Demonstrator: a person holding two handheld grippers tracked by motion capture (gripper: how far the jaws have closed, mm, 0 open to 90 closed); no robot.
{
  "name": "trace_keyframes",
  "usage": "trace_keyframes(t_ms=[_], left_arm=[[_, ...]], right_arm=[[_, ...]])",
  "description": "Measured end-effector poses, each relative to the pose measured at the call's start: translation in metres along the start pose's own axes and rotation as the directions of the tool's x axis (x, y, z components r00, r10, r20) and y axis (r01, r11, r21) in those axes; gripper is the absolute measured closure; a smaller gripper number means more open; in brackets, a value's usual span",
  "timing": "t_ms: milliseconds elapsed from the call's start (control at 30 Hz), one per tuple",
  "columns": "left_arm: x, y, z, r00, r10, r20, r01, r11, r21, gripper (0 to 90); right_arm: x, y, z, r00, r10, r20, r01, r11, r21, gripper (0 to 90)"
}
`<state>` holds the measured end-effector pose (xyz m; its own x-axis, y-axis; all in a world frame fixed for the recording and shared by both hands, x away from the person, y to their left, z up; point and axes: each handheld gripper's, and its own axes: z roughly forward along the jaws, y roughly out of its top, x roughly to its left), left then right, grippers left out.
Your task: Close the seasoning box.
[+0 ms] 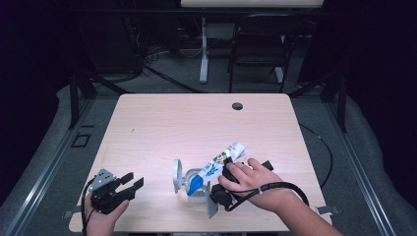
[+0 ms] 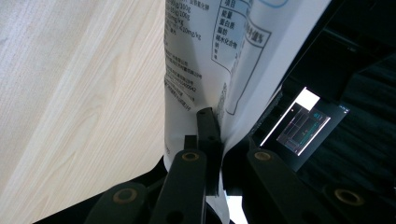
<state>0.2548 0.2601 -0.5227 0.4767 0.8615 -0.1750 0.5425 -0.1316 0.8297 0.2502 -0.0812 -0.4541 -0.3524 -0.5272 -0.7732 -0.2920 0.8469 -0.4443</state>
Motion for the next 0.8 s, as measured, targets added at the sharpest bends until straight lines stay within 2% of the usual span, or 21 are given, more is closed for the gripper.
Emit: trace_keyframes(t_ms=[467, 600, 667, 800], left_arm=[[-0.002, 0.0009, -0.0008, 1.0, 0.001, 0.008, -0.001, 0.9999, -0.012, 50.9], [-0.003, 0.0014, -0.0013, 1.0, 0.0, 0.01, 0.0, 0.9998, -0.018, 51.0], [-0.0038, 0.0016, -0.0013, 1.0, 0.003, 0.006, -0.003, 0.9998, -0.021, 50.9], [-0.0036, 0.0019, -0.0016, 0.9999, 0.006, 0.01, -0.006, 1.0, -0.004, 51.0]], right_arm=[[-0.0022, 0.001, -0.0007, 0.9997, -0.004, -0.024, 0.004, 1.0, 0.014, 89.3], [-0.0029, 0.0013, -0.0023, 0.9997, -0.017, -0.016, 0.017, 1.0, 0.017, 89.5], [-0.0033, 0.0014, -0.003, 0.9995, -0.012, -0.031, 0.012, 1.0, 0.024, 89.5], [-0.0031, 0.001, -0.0029, 0.9997, -0.019, -0.016, 0.02, 1.0, 0.018, 89.5]])
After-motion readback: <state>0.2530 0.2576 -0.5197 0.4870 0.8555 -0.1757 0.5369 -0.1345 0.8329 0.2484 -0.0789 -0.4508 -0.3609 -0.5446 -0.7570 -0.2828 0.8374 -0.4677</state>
